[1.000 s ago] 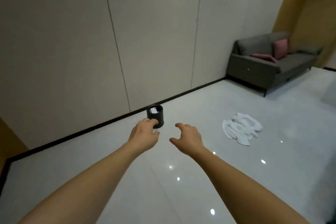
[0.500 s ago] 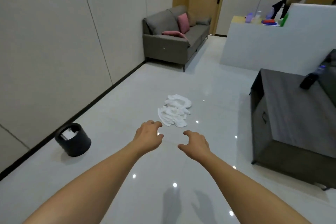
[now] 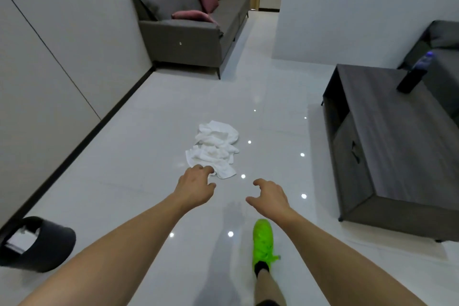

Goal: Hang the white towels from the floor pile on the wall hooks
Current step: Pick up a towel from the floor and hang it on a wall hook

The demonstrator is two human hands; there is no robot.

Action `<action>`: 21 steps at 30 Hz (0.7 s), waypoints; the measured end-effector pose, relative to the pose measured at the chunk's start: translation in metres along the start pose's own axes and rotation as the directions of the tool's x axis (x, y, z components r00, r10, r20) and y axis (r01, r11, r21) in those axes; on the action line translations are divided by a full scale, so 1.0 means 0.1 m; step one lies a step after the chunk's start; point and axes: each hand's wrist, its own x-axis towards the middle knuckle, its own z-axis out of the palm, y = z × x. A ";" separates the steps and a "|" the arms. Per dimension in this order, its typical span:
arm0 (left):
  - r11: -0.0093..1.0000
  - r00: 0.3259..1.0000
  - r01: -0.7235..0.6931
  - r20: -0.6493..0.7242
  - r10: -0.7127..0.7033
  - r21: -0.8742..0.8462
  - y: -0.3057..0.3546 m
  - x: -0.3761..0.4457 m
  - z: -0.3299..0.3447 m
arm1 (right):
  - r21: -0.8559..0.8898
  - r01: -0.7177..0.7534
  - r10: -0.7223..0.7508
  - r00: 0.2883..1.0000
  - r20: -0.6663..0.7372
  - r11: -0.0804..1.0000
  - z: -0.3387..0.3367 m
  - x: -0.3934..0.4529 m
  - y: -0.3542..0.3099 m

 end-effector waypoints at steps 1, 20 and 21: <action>1.000 1.000 0.011 0.000 -0.011 0.001 0.00 0.29 0.04 | -0.003 0.002 -0.002 1.000 0.016 1.000 -0.02 0.32 0.04; 0.933 0.917 0.329 0.284 -0.280 -0.143 -0.26 3.78 1.54 | -0.009 -0.183 0.170 0.892 0.419 0.983 0.58 4.46 0.67; 0.933 0.910 0.333 0.307 -0.280 -0.134 -0.38 3.93 1.75 | -0.011 -0.192 0.178 0.889 0.421 0.981 0.76 4.65 0.72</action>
